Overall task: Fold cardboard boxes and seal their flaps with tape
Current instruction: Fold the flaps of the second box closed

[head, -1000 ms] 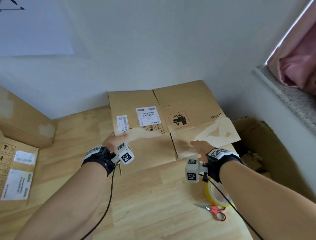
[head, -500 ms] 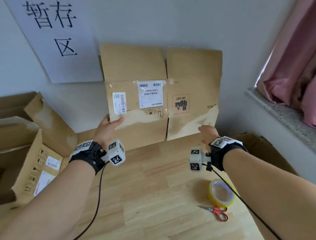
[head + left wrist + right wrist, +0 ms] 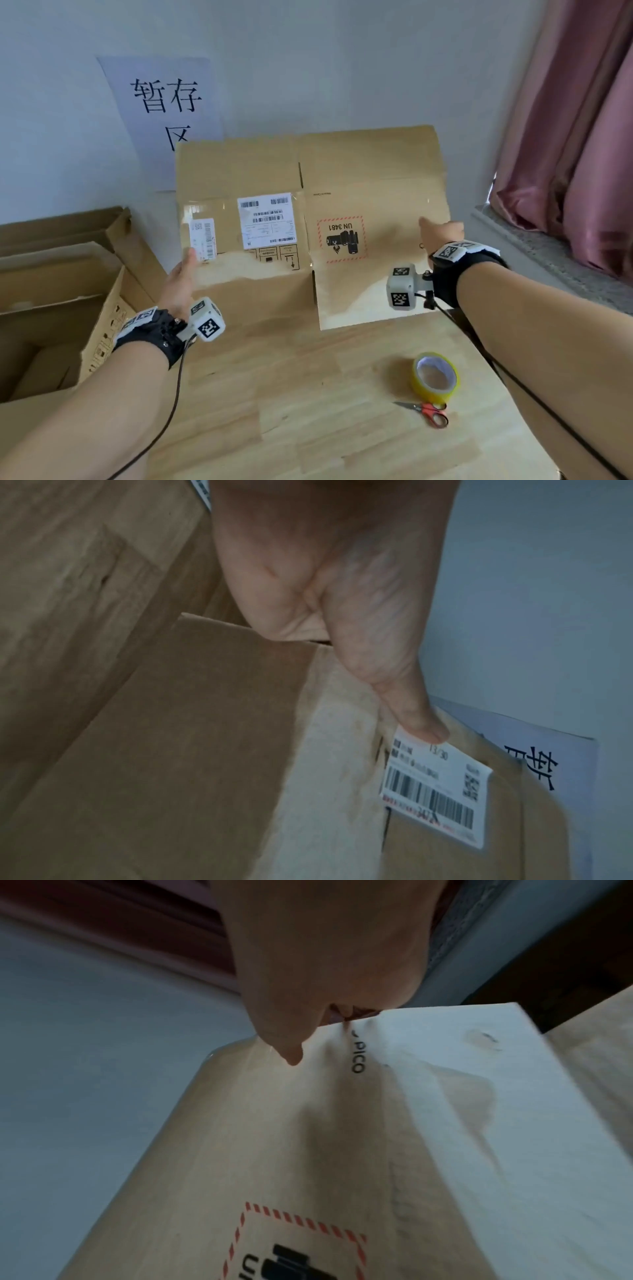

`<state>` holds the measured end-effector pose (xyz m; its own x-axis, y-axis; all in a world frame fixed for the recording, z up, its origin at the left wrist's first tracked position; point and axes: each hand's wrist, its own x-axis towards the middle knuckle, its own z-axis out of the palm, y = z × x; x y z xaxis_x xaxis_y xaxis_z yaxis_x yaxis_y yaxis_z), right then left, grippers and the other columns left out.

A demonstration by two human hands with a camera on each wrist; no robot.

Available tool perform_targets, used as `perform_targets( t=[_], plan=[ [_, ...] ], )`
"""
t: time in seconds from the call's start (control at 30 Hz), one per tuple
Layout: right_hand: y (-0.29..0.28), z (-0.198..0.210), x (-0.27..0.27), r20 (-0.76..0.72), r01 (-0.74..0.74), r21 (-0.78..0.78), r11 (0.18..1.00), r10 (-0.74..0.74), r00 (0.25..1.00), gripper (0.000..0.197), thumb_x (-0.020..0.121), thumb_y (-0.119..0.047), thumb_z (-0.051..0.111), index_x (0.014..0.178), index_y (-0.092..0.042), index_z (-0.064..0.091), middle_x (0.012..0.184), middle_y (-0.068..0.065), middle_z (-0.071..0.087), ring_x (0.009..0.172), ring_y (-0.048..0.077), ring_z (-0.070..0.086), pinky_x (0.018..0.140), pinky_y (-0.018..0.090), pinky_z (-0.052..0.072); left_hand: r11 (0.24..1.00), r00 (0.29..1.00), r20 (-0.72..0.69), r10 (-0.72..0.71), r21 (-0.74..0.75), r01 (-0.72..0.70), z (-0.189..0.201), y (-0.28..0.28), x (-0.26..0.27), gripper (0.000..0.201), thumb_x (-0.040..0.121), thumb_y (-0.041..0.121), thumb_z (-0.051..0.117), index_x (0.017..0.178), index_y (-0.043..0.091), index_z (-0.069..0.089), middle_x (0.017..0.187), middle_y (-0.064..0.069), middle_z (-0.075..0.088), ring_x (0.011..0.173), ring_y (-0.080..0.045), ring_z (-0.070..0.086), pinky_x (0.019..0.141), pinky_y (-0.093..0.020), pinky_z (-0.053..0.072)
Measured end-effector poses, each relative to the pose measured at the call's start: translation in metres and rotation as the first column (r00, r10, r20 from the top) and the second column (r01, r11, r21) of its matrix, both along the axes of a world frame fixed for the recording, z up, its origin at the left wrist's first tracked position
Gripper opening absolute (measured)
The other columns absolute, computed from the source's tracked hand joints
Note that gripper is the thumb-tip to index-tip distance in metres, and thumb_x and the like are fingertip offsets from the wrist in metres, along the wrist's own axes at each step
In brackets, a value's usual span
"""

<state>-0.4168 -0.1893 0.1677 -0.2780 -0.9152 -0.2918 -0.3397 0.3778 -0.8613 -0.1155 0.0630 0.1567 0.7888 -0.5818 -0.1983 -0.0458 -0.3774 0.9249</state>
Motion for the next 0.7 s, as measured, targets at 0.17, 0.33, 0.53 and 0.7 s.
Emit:
perform_targets(
  t=[0.17,0.33,0.53,0.7],
  plan=[
    [0.015,-0.006,-0.046,-0.152,0.002,0.097,0.995,0.013,0.988,0.089,0.065,-0.075,0.050,0.111,0.001,0.051,0.113,0.019,0.059,0.106,0.033,0.058,0.098,0.043,0.041,0.998,0.999,0.026,0.040,0.039,-0.041,0.002,0.006,-0.002,0.068,0.092,0.066,0.030,0.141,0.022,0.042,0.145,-0.008,0.042,0.128,-0.034,0.044,0.100,-0.044,0.037],
    [0.023,-0.006,-0.067,0.052,-0.102,0.009,0.995,0.101,0.994,0.061,0.077,-0.068,0.053,0.092,-0.010,0.063,0.083,0.009,0.058,0.084,0.026,0.057,0.085,0.038,0.045,0.993,0.994,0.060,0.094,0.070,-0.098,-0.005,0.006,0.007,0.067,0.093,0.065,0.028,0.140,0.019,0.042,0.146,-0.011,0.040,0.129,-0.037,0.042,0.098,-0.048,0.038],
    [0.040,-0.012,-0.055,0.342,-0.049,-0.077,0.996,0.073,0.937,0.047,0.071,-0.057,0.067,0.066,-0.013,0.051,0.068,0.004,0.050,0.068,0.023,0.050,0.073,0.035,0.045,0.993,0.996,0.047,0.072,0.094,-0.076,-0.002,-0.013,0.000,0.068,0.096,0.061,0.022,0.148,0.018,0.020,0.150,-0.014,0.032,0.134,-0.037,0.035,0.108,-0.053,0.031],
    [0.049,-0.017,-0.046,0.451,0.045,-0.253,0.966,0.077,0.889,0.045,0.081,-0.044,0.066,0.082,0.001,0.062,0.071,0.007,0.051,0.066,0.020,0.048,0.066,0.034,0.043,0.982,0.999,0.001,0.033,0.185,-0.032,0.002,-0.022,-0.007,0.070,0.096,0.059,0.026,0.152,0.019,0.011,0.156,-0.011,0.019,0.139,-0.035,0.027,0.111,-0.052,0.027]
  ],
)
